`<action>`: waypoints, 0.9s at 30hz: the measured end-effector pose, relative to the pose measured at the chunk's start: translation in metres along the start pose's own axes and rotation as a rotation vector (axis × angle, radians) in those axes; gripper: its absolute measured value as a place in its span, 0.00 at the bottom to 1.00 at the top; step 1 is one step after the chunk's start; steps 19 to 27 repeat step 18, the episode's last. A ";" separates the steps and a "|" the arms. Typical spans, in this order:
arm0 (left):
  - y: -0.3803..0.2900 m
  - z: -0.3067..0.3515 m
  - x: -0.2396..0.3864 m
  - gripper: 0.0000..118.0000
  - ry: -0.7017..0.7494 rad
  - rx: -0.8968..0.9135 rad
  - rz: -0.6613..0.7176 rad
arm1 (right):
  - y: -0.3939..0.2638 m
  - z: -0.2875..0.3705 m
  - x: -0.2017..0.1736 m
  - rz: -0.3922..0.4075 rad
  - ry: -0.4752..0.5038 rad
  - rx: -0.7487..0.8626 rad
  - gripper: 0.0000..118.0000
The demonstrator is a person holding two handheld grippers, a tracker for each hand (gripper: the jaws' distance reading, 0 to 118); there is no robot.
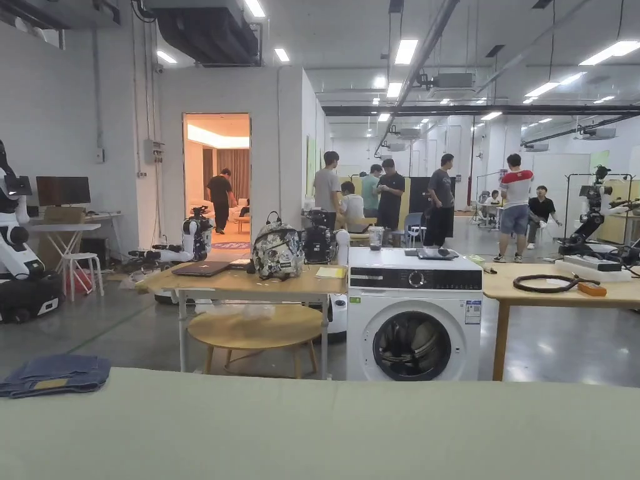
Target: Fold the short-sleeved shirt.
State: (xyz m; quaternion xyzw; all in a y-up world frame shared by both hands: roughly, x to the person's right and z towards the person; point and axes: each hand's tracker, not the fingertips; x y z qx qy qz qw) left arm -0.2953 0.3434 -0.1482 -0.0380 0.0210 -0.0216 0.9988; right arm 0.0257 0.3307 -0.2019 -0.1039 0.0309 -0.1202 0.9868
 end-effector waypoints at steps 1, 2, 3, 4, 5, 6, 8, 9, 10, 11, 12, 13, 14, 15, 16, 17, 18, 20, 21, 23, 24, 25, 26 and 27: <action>0.000 0.000 0.000 0.85 -0.001 0.000 0.000 | 0.001 0.000 0.000 0.003 -0.001 -0.003 0.81; 0.000 0.000 0.001 0.85 -0.002 0.001 0.000 | 0.001 -0.001 -0.001 0.004 -0.006 -0.001 0.81; 0.001 0.001 0.001 0.85 -0.005 0.002 0.001 | 0.001 -0.002 -0.003 0.004 -0.031 -0.010 0.81; 0.001 0.001 0.001 0.85 -0.008 0.004 0.004 | 0.001 -0.003 -0.004 0.013 -0.066 -0.032 0.81; 0.001 0.001 0.001 0.85 -0.011 0.004 0.008 | 0.001 -0.004 -0.005 0.016 -0.087 -0.054 0.81; 0.002 0.000 0.001 0.85 -0.015 0.005 0.015 | 0.001 -0.006 -0.007 0.025 -0.107 -0.081 0.81; 0.002 0.000 0.000 0.85 -0.021 0.005 0.027 | 0.000 -0.009 -0.008 0.026 -0.110 -0.103 0.81; 0.002 -0.001 0.000 0.85 -0.022 0.003 0.032 | -0.001 -0.009 -0.007 0.026 -0.100 -0.110 0.81; 0.002 -0.001 0.000 0.85 -0.024 0.002 0.034 | -0.002 -0.009 -0.006 0.014 -0.081 -0.111 0.81; 0.001 -0.001 0.000 0.85 -0.026 0.001 0.033 | -0.003 -0.009 -0.005 0.005 -0.062 -0.113 0.81; 0.001 -0.001 0.000 0.85 -0.027 -0.001 0.029 | -0.003 -0.009 -0.004 -0.009 -0.044 -0.114 0.81; 0.001 -0.001 0.001 0.85 -0.026 -0.003 0.026 | -0.003 -0.009 -0.004 -0.018 -0.025 -0.110 0.81; 0.001 -0.001 0.001 0.85 -0.025 -0.004 0.022 | -0.003 -0.009 -0.004 -0.019 -0.023 -0.108 0.81; 0.001 -0.001 0.001 0.85 -0.026 -0.006 0.019 | -0.004 -0.009 -0.004 -0.019 -0.025 -0.107 0.81; 0.001 -0.001 0.001 0.85 -0.027 -0.007 0.018 | -0.004 -0.008 -0.005 -0.018 -0.028 -0.092 0.81; 0.001 -0.001 0.001 0.85 -0.027 -0.006 0.018 | -0.004 -0.009 -0.007 -0.010 -0.048 -0.084 0.81; 0.001 -0.001 0.002 0.85 -0.030 -0.005 0.019 | -0.003 -0.009 -0.010 0.010 -0.082 -0.089 0.81; 0.001 -0.001 0.002 0.85 -0.030 -0.005 0.019 | -0.003 -0.009 -0.010 0.010 -0.082 -0.089 0.81; 0.001 -0.001 0.002 0.85 -0.030 -0.005 0.019 | -0.003 -0.009 -0.010 0.010 -0.082 -0.089 0.81; 0.001 -0.001 0.002 0.85 -0.030 -0.005 0.019 | -0.003 -0.009 -0.010 0.010 -0.082 -0.089 0.81; 0.001 -0.001 0.002 0.85 -0.030 -0.005 0.019 | -0.003 -0.009 -0.010 0.010 -0.082 -0.089 0.81; 0.001 -0.001 0.002 0.85 -0.030 -0.005 0.019 | -0.003 -0.009 -0.010 0.010 -0.082 -0.089 0.81; 0.001 -0.001 0.002 0.85 -0.030 -0.005 0.019 | -0.003 -0.009 -0.010 0.010 -0.082 -0.089 0.81; 0.001 -0.001 0.002 0.85 -0.030 -0.005 0.019 | -0.003 -0.009 -0.010 0.010 -0.082 -0.089 0.81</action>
